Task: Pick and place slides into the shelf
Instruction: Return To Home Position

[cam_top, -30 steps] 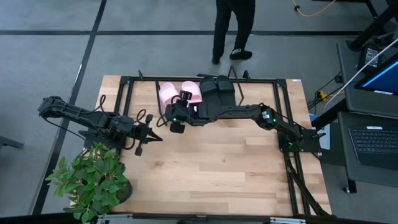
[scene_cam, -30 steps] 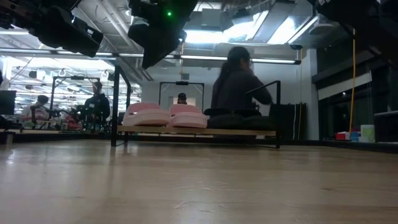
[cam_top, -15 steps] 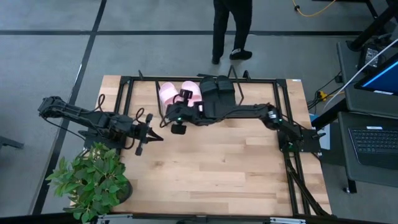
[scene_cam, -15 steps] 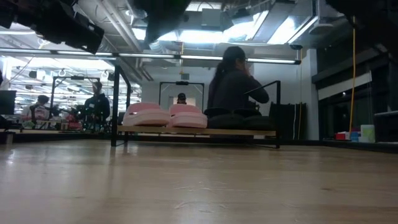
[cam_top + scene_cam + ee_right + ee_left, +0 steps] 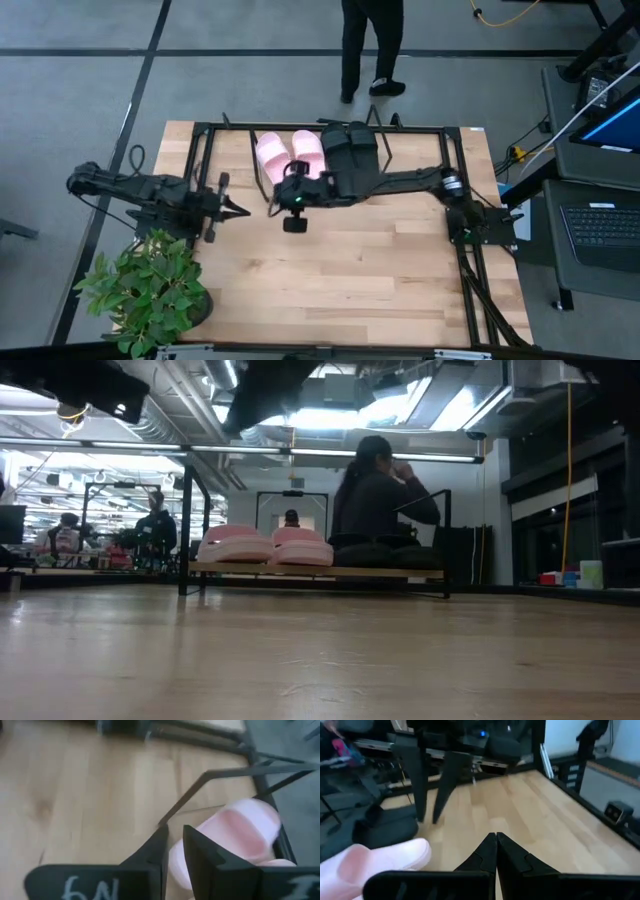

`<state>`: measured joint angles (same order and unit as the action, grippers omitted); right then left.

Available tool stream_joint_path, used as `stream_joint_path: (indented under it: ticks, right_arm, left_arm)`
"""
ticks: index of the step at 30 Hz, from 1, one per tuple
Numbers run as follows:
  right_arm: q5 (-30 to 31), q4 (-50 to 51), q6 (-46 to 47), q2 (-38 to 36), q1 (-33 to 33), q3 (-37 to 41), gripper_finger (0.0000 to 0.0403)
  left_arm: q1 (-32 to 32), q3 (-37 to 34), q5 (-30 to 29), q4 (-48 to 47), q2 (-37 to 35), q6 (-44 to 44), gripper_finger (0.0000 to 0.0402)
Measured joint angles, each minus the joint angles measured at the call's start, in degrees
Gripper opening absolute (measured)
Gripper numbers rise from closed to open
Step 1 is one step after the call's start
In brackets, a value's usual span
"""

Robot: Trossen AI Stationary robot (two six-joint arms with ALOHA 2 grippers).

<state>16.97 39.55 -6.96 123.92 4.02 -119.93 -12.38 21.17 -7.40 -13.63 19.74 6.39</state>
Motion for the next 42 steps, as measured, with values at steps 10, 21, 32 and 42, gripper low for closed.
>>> stream_joint_path:
  ticks: [10, 21, 32, 42]
  right_arm:
    - [-0.4, -25.8, 1.9, -22.0, 1.1, 32.7, 0.0059]
    - [-0.8, -43.2, 2.5, -49.8, 4.3, 64.1, 0.0059]
    - [-9.1, -51.4, 3.7, -68.1, 6.3, 86.1, 0.0059]
    - [-11.3, -53.6, 6.9, -74.6, 8.3, 92.6, 0.0059]
  left_arm:
    - [0.0, 0.0, -0.7, -4.4, -10.3, -0.1, 0.0]
    - [0.0, -3.0, -6.4, -1.1, -14.9, 0.2, 0.0]
    - [1.8, -11.7, -5.0, 7.9, -19.6, 0.3, 0.0]
    - [9.1, -11.8, 7.0, 8.3, -19.6, -0.4, 0.0]
